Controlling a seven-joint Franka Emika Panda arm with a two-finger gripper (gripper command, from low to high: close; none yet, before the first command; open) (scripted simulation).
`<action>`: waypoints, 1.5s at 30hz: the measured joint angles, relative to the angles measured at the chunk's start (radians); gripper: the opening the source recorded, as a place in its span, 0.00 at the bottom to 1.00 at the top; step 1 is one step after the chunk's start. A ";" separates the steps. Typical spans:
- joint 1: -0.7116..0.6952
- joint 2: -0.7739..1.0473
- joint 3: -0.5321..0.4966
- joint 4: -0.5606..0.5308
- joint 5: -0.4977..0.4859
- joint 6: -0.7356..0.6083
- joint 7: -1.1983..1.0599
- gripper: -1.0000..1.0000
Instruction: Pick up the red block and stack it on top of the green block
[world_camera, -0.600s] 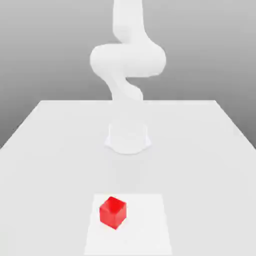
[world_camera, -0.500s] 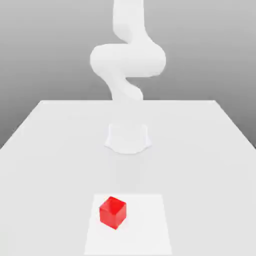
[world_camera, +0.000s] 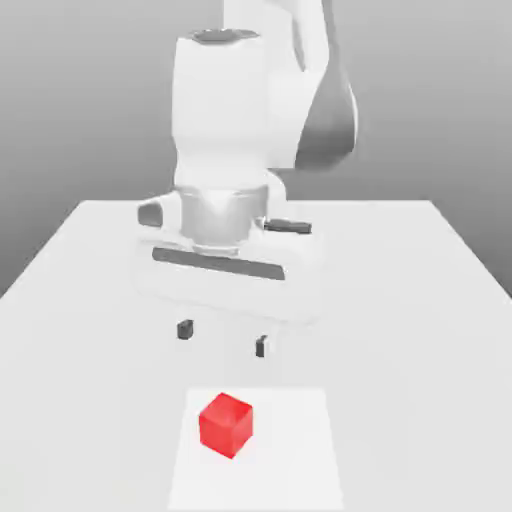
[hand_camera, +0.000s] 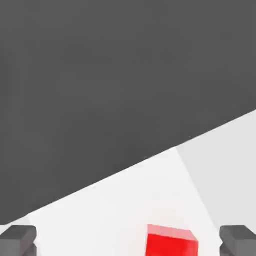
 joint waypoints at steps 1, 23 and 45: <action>-0.002 0.036 -0.002 -0.019 -0.004 0.020 0.022 0.50; -0.013 0.118 -0.022 -0.020 -0.012 0.053 0.057 0.00; -0.329 0.542 -0.204 0.614 0.137 -0.168 -0.031 1.00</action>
